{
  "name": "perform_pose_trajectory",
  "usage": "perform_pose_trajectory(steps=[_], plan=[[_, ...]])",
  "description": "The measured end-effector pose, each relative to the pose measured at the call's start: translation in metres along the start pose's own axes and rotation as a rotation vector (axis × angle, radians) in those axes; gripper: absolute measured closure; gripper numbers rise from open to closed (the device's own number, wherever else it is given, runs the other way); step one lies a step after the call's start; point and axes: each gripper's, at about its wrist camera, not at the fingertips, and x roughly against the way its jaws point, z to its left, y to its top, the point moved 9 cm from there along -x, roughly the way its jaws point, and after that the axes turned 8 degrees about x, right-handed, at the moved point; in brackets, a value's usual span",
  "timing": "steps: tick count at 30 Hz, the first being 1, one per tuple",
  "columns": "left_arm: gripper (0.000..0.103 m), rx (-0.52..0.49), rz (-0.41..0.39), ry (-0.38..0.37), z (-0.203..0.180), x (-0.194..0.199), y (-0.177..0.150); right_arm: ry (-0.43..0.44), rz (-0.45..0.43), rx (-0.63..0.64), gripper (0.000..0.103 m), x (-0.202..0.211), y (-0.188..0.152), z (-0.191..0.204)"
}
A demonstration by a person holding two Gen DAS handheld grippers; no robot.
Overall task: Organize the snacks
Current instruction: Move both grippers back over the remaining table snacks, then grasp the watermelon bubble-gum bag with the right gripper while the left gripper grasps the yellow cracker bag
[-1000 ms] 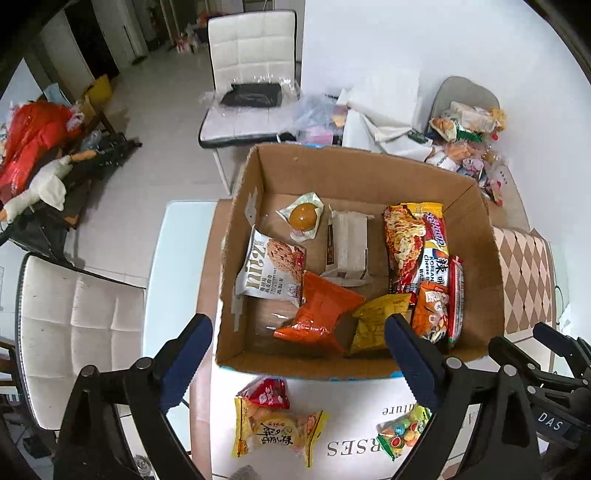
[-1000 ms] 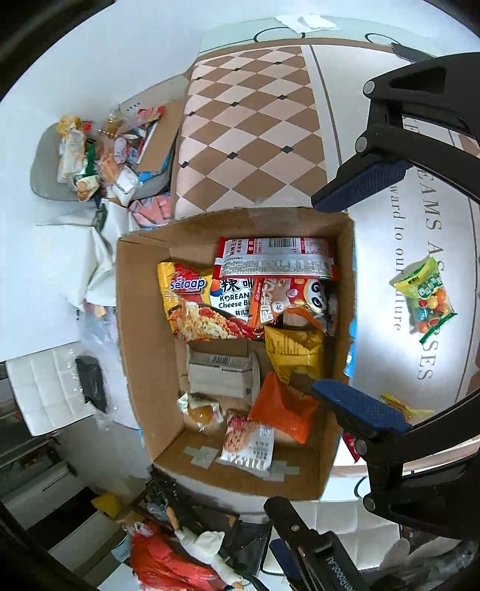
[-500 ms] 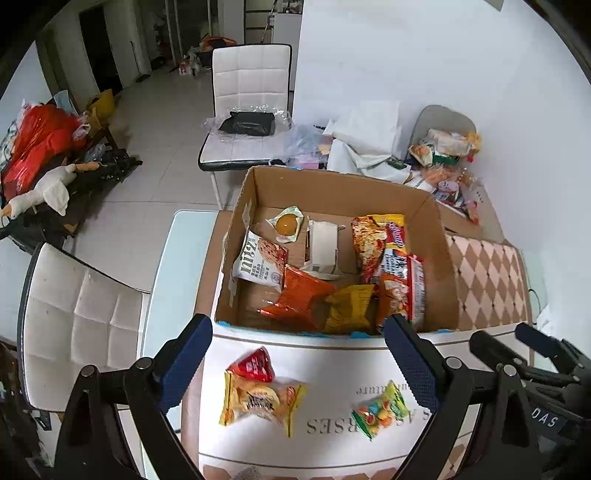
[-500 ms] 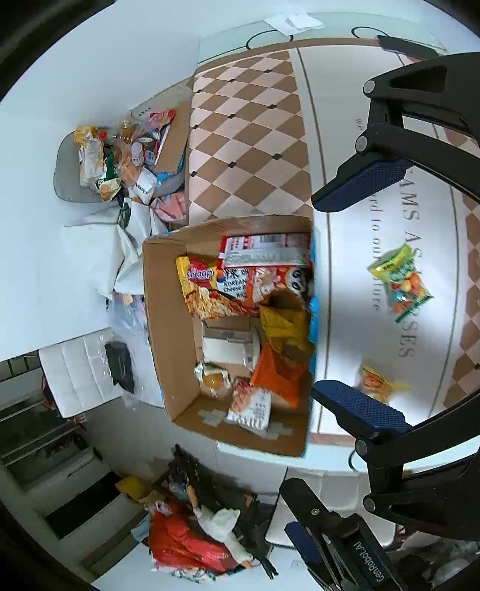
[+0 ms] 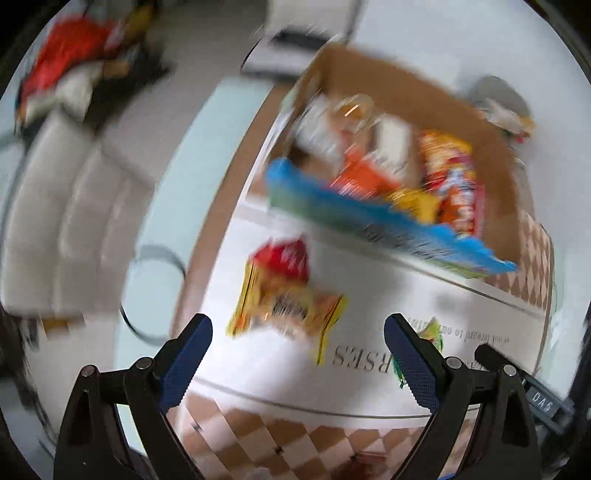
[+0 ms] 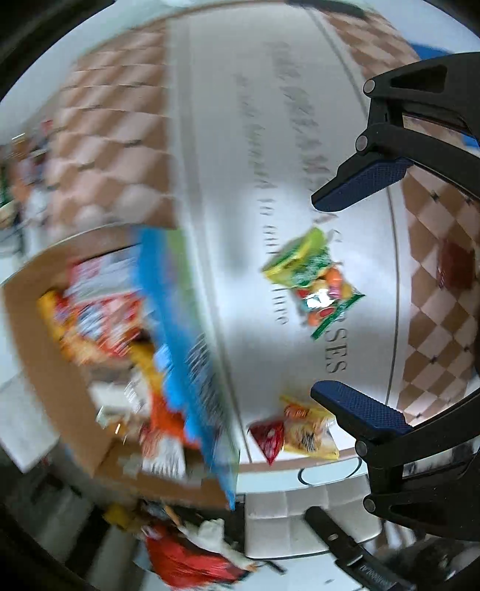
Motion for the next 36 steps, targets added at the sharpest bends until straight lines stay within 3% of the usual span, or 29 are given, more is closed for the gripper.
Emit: perform_pose_trajectory(steps=[5,9,12,18,26,31,36], plan=[[0.008,0.268,0.178,-0.073,0.027,-0.058,-0.004,0.050,0.091,-0.175,0.008,-0.053,-0.012,-0.020],[0.008,0.395,0.265,-0.079,0.030,-0.094,-0.007,0.027,0.108,-0.214,0.008,-0.074,-0.015,-0.024],[0.008,0.359,0.250,0.005,0.025,-0.110,-0.005,0.007,0.118,-0.213,0.008,-0.084,-0.014,-0.024],[0.008,0.166,0.202,0.128,0.013,-0.112,-0.019,-0.028,0.137,-0.161,0.008,-0.089,-0.009,-0.012],[0.008,0.085,0.215,0.213,0.049,-0.104,-0.057,-0.043,0.170,-0.165,0.008,-0.096,-0.016,-0.011],[0.008,0.215,0.283,0.117,0.075,-0.087,-0.073,0.001,0.210,-0.240,0.008,-0.107,-0.019,-0.010],[0.008,0.362,0.290,0.043,0.088,-0.079,-0.071,0.013,0.232,-0.311,0.008,-0.121,-0.022,-0.009]])
